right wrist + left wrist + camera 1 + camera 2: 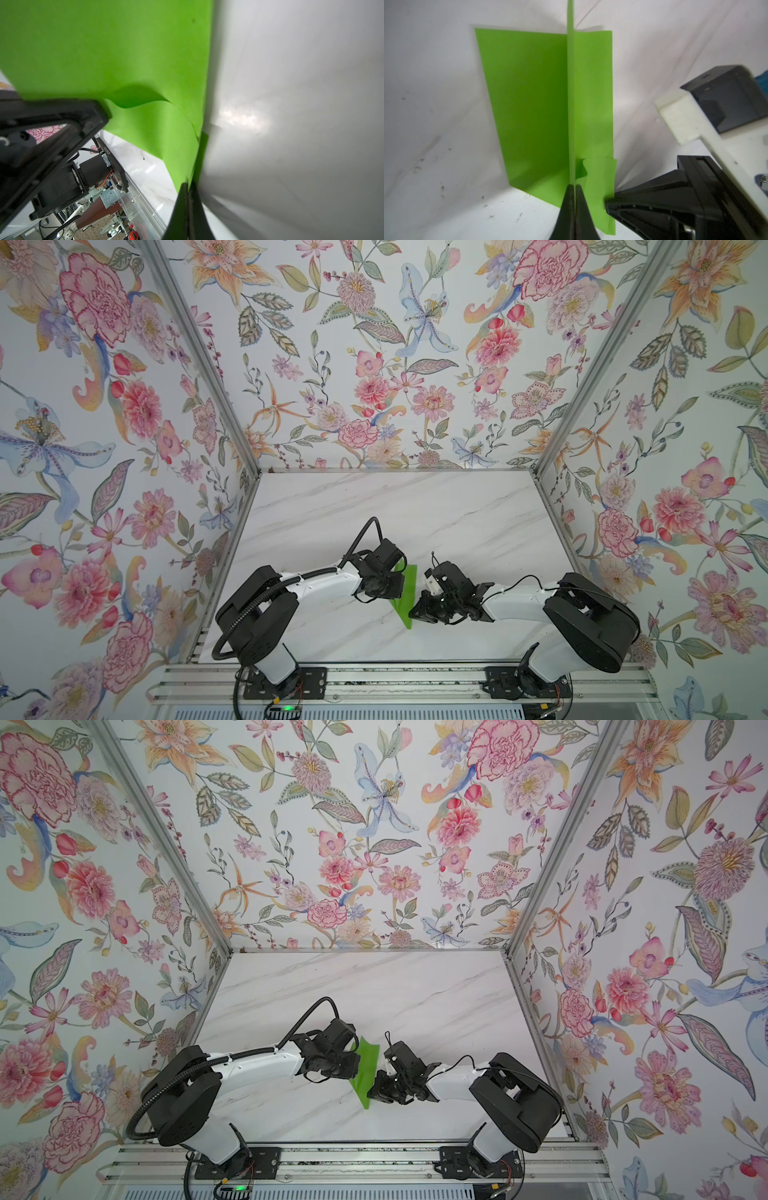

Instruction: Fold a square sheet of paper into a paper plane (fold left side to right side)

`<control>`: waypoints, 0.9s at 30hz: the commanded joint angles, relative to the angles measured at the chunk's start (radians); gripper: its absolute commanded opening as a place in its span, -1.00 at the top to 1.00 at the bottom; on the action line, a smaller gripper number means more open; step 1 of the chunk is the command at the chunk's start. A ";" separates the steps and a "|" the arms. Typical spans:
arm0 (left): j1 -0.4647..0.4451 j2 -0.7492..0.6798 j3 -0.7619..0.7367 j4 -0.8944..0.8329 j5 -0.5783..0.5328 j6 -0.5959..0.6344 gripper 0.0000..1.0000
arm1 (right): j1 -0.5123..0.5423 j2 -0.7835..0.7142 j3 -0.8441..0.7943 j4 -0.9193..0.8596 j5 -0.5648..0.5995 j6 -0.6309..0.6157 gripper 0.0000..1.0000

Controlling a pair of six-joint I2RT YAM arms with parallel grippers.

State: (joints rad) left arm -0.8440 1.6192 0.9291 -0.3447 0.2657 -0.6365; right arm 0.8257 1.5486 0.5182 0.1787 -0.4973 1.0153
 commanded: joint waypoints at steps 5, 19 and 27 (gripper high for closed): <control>-0.010 0.008 0.055 -0.022 0.033 0.001 1.00 | 0.020 0.041 0.008 -0.086 0.034 -0.046 1.00; -0.009 0.061 0.093 0.022 0.049 -0.014 1.00 | 0.030 0.053 0.007 -0.085 0.029 -0.063 1.00; -0.008 0.111 0.120 0.058 0.062 -0.020 1.00 | 0.033 0.044 0.005 -0.093 0.031 -0.069 1.00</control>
State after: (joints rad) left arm -0.8448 1.7035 1.0199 -0.3183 0.3149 -0.6411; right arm 0.8440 1.5665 0.5377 0.1768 -0.4923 0.9718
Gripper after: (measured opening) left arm 0.043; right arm 0.047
